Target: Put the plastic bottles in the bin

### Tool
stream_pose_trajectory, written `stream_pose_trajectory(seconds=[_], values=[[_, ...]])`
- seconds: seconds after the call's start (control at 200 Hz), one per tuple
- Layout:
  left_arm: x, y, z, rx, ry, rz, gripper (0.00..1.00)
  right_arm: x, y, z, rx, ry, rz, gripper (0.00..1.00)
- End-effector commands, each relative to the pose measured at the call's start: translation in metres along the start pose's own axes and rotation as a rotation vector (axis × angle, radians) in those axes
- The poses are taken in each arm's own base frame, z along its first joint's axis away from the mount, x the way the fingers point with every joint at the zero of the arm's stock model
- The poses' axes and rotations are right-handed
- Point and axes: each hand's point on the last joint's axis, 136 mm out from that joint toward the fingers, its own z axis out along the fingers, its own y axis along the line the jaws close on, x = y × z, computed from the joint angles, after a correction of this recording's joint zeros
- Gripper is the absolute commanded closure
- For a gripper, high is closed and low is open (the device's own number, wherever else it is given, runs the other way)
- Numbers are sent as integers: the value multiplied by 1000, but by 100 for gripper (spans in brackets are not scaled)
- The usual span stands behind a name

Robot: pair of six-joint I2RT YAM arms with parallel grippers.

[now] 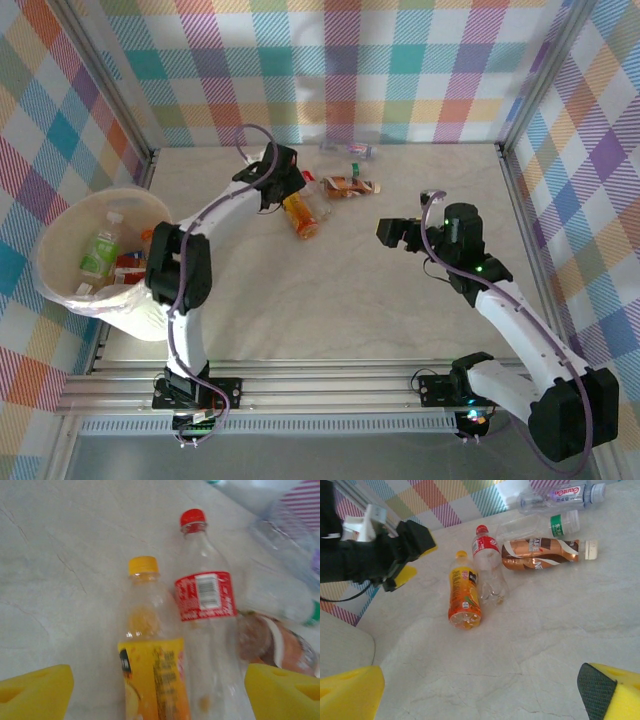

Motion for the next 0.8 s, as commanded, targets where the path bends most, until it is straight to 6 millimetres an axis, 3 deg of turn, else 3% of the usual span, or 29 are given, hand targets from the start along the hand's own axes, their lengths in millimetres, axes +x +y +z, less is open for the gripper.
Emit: stream_pose_trajectory(seconds=[0.0, 0.295, 0.46, 0.675, 0.795], values=[[0, 8, 19, -32, 32, -84, 17, 3, -3, -7, 20, -6, -28, 0], [27, 13, 64, -12, 127, -125, 26, 3, -4, -12, 34, -10, -47, 0], [42, 16, 83, 10, 170, -118, 25, 1, -2, -16, 32, -12, -58, 0], [58, 19, 100, 1, 229, -89, 22, 2, -2, -17, 31, -11, -59, 0], [59, 24, 98, -18, 225, -81, 29, 2, -1, -17, 29, -10, -57, 0]])
